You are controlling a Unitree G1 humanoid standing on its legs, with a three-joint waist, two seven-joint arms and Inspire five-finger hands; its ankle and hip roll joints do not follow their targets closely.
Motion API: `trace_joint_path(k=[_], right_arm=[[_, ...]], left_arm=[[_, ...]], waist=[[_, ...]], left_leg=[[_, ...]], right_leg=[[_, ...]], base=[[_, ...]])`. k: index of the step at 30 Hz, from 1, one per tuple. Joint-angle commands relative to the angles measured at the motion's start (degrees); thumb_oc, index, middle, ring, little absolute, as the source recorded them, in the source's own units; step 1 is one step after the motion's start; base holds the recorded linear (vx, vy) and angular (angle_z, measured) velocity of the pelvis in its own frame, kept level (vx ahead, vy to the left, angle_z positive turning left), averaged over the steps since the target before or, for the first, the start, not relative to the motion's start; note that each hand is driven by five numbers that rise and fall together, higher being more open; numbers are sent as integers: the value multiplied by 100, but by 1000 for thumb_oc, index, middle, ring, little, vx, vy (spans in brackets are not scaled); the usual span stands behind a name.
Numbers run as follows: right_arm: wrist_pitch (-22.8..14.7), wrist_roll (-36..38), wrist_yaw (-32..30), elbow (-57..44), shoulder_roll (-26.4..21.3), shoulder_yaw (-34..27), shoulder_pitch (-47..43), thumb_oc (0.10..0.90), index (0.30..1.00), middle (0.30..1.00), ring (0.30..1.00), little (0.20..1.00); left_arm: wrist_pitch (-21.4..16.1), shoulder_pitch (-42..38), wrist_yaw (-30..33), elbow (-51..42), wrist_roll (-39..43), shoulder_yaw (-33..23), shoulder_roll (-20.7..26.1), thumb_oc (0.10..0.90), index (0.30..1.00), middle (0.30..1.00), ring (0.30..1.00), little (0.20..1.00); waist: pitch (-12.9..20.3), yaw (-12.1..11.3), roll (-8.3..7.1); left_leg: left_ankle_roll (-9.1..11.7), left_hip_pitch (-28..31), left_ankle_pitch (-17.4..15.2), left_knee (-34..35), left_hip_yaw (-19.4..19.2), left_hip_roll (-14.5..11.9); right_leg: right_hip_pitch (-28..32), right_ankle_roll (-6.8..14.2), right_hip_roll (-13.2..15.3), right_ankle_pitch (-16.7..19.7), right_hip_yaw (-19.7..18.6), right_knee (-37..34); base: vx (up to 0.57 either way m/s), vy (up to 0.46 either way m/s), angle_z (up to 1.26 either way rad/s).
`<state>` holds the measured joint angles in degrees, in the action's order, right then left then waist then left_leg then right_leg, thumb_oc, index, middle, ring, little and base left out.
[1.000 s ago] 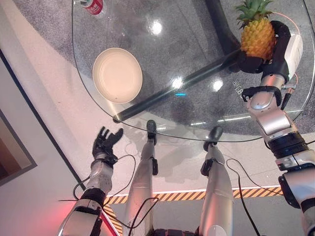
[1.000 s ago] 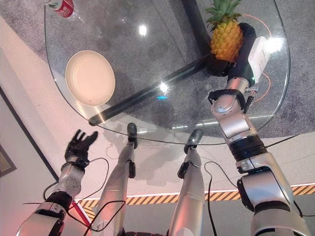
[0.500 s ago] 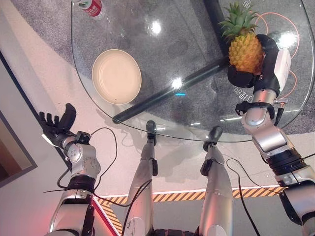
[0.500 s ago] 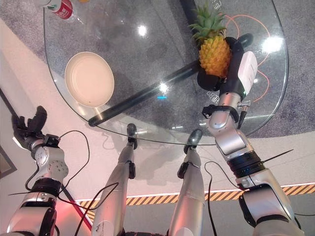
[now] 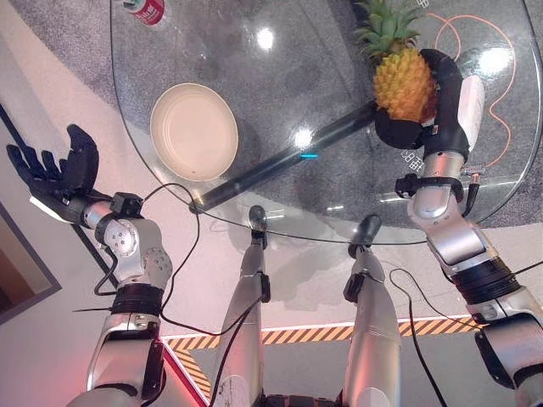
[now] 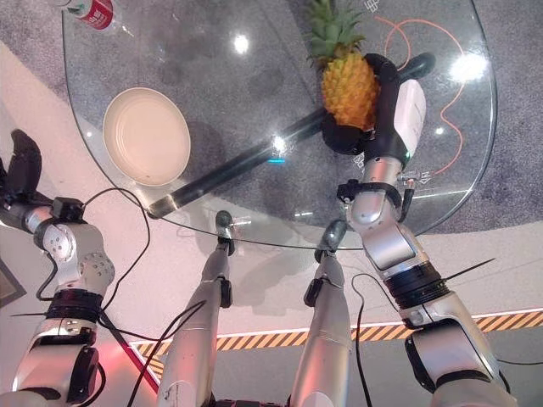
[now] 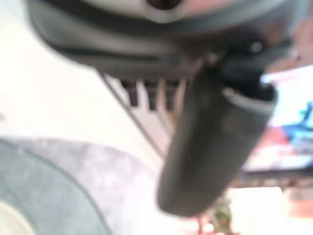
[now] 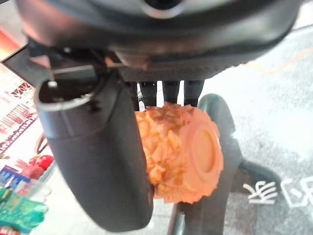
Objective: Pick up the fruit to the plate
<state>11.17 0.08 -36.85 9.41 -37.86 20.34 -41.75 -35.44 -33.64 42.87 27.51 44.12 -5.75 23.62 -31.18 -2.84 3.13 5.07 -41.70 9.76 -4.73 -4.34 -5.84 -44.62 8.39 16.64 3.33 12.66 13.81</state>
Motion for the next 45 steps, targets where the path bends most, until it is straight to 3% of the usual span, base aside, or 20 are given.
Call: trace_joint_path(k=[1,11,24,30,45], right_arm=[[-764,-582,-44,-1179,-59,-324,-180,100,300,300,300,200],[-993,-752,333,-1424,158,-280,-47,100,300,300,300,200],[-1211,-799,752,-1670,31,-276,-161,100,300,300,300,200],[-1311,-872,879,-1795,-3,-258,-251,100,300,300,300,200],[-1287,-775,1285,-2263,-69,-28,-418,100,300,300,300,200]], left_arm=[[-668,-38,-135,-492,-606,-339,625,800,900,900,900,900],[-347,189,-1162,-1823,-731,50,304,800,900,900,900,900],[368,-4,-3259,-2608,333,599,274,800,900,900,900,900],[688,-182,-3759,-2687,818,874,219,800,900,900,900,900],[1422,-244,-3967,-2751,1683,1224,103,800,900,900,900,900]], waist=[[139,-4,-105],[139,-70,-126],[139,-14,-42],[139,37,1],[139,74,46]], left_leg=[[272,-42,-258,-375,166,-384],[270,25,-302,-361,202,-343],[259,106,-284,-340,175,-308],[236,100,-243,-328,152,-287],[231,180,-263,-287,123,-297]], right_leg=[[-65,330,167,296,-258,77],[97,383,170,297,-192,-19],[177,451,244,373,-188,-80],[149,459,267,440,-212,-111],[208,491,311,445,-213,-169]], base=[[0,0,0],[7,-15,0],[1,6,0],[0,0,0],[0,0,0]])
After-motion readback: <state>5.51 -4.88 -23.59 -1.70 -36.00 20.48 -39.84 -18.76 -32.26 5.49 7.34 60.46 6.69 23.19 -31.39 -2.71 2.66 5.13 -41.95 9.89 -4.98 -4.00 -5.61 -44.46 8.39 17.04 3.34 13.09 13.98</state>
